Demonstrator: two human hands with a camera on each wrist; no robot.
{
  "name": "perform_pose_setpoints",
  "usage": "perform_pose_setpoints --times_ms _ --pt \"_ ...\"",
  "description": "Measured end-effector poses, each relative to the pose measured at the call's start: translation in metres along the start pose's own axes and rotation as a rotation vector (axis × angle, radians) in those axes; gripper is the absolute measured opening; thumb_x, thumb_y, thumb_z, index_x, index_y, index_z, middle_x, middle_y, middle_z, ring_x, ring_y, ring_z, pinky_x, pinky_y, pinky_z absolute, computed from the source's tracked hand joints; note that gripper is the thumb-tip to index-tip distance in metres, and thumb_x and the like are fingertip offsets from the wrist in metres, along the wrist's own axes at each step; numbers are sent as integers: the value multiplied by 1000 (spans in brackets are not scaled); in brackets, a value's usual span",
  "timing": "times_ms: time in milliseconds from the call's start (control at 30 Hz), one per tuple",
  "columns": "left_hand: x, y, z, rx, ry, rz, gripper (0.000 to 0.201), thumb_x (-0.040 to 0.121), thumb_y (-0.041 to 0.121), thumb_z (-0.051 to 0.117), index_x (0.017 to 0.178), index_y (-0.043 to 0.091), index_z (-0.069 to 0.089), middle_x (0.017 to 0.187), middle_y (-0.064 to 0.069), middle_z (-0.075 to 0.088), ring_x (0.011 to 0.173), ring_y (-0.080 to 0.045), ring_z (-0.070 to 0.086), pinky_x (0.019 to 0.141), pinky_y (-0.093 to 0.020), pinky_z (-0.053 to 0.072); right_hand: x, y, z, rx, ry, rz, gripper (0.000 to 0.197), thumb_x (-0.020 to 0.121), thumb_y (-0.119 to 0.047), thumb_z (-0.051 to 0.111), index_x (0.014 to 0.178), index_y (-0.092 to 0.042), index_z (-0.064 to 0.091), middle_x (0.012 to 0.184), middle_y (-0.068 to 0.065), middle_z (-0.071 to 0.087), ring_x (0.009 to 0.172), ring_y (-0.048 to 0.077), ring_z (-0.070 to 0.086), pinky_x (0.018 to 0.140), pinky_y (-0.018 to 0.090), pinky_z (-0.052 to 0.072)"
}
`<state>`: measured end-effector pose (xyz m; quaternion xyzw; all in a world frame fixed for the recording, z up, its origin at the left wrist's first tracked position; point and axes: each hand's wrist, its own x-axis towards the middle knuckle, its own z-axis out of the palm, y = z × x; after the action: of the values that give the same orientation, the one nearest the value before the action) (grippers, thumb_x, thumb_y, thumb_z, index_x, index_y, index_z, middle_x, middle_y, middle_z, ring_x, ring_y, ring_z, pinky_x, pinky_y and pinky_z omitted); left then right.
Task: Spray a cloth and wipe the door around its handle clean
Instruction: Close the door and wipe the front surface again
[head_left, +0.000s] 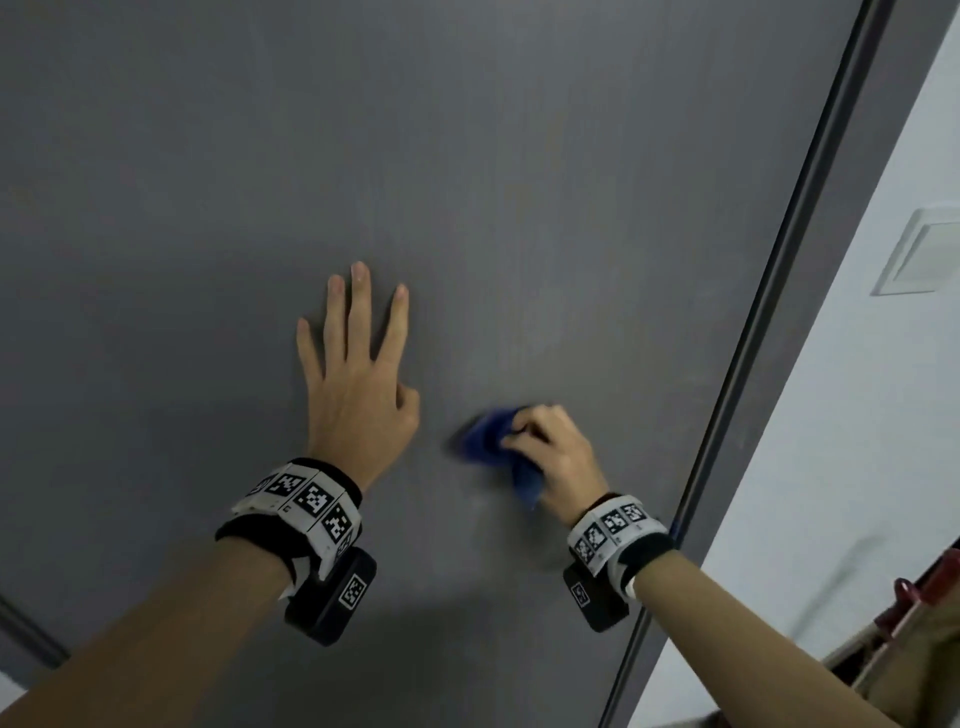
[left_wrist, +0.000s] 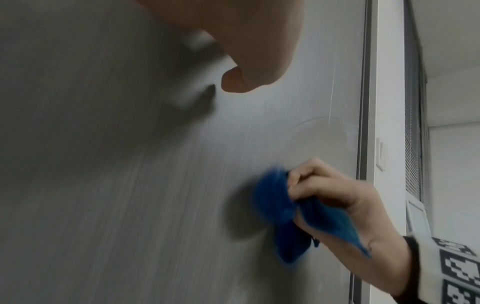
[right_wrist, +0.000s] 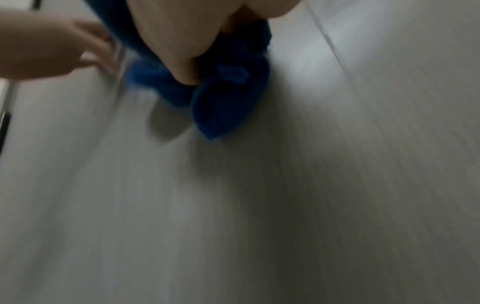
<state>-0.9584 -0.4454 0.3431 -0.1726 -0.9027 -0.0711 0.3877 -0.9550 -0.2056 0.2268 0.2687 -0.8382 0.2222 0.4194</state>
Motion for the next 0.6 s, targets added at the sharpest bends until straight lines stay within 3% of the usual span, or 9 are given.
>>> perform_pose_setpoints --times_ms 67,100,167,267,367,467,533,600 --pt "0 0 1 -6 10 -2 96 76 11 59 159 19 10 166 -14 -6 153 -34 -7 118 -66 11 3 3 -10 -15 -118 -56 29 75 5 75 100 -8 71 109 11 60 92 33 57 68 42 53" --pt "0 -1 1 -8 14 0 96 76 11 59 159 20 10 166 -14 -5 153 -33 -7 118 -66 10 11 6 -23 -10 -68 -35 23 76 1 74 97 -7 72 106 12 61 90 34 59 69 42 52" --pt "-1 -2 0 -10 20 6 96 76 11 58 159 20 11 166 -13 -5 153 -33 -6 118 -65 10 33 14 -54 -7 208 66 13 78 -2 68 91 -2 73 98 15 61 87 34 59 76 41 50" --pt "0 -2 -1 -18 23 10 96 74 10 58 158 20 14 167 -12 -2 154 -33 -3 118 -64 11 69 24 -91 26 611 288 17 76 9 63 90 3 69 99 20 56 92 21 57 82 37 51" --pt "-1 -3 -4 -14 19 13 97 70 7 58 158 20 18 167 -12 0 154 -33 0 117 -64 13 91 10 -78 55 724 330 23 75 11 57 95 5 68 103 23 55 97 24 56 87 40 51" --pt "-2 -6 -7 11 -5 34 100 66 3 57 157 20 19 167 -11 1 154 -33 1 117 -63 16 88 -23 -29 65 498 129 26 76 10 61 99 3 72 106 20 59 95 34 57 90 33 45" --pt "-3 -9 -8 30 -18 57 99 66 4 57 157 19 21 167 -11 3 154 -33 3 116 -62 19 66 -39 10 57 182 -67 26 78 7 68 102 1 73 109 19 62 97 34 56 87 32 45" --pt "-6 -12 -8 32 -29 79 95 69 5 56 157 18 22 167 -11 3 154 -32 3 116 -62 20 34 -41 38 19 -119 -154 30 75 0 75 105 -2 71 116 17 61 103 32 53 76 38 53"
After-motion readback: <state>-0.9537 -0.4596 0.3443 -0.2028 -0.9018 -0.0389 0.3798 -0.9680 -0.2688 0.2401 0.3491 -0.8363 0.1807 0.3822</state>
